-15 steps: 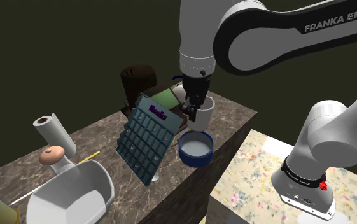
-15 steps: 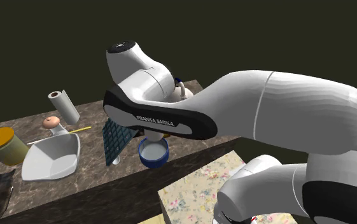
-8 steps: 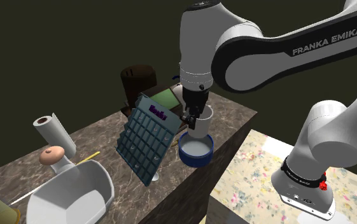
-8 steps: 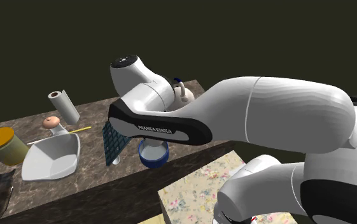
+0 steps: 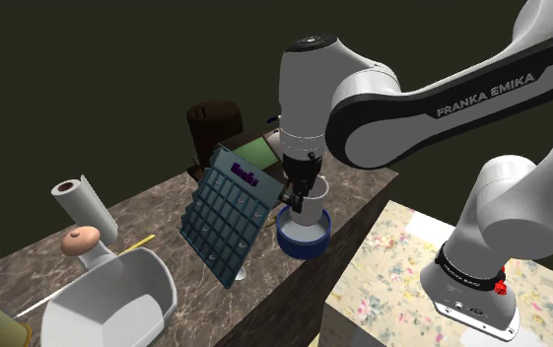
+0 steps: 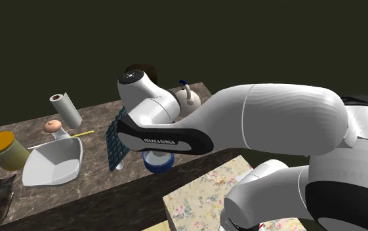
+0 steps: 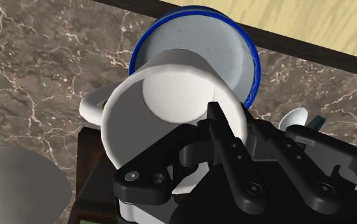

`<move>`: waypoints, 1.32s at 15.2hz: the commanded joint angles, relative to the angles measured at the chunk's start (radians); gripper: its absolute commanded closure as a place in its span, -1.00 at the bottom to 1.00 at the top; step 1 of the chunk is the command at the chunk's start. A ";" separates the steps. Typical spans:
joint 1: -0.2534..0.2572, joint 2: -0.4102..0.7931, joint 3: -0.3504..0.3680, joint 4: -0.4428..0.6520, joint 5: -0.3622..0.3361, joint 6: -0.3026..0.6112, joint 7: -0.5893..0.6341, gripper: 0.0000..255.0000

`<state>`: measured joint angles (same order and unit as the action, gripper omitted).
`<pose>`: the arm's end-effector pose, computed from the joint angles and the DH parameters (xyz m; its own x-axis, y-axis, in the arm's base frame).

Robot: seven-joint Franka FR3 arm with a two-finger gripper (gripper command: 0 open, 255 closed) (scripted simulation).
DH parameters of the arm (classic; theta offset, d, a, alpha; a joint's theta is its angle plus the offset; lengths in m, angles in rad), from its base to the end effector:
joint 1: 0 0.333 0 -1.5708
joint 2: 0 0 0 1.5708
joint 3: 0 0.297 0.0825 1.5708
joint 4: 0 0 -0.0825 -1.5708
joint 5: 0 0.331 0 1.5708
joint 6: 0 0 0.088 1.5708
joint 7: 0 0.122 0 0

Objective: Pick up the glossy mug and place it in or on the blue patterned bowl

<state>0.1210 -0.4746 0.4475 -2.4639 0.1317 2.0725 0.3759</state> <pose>0.3106 0.2153 0.4428 0.9926 0.0940 0.0764 0.0898 -0.9944 0.0565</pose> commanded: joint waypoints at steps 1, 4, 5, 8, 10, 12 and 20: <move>0.000 0.001 0.001 -0.006 0.000 0.007 0.000 1.00; 0.000 0.001 0.001 -0.006 0.000 0.007 0.000 1.00; 0.000 0.001 0.001 -0.006 0.000 0.007 0.000 1.00; 0.000 0.001 0.001 -0.006 0.000 0.007 0.000 -1.00; 0.000 0.001 0.001 -0.006 0.000 0.007 0.000 -1.00; 0.000 0.001 0.001 -0.006 0.000 0.007 0.000 -1.00; 0.004 -0.040 -0.020 0.092 0.000 -0.130 -0.005 -1.00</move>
<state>0.1250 -0.5152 0.4275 -2.3742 0.1322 1.9445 0.3699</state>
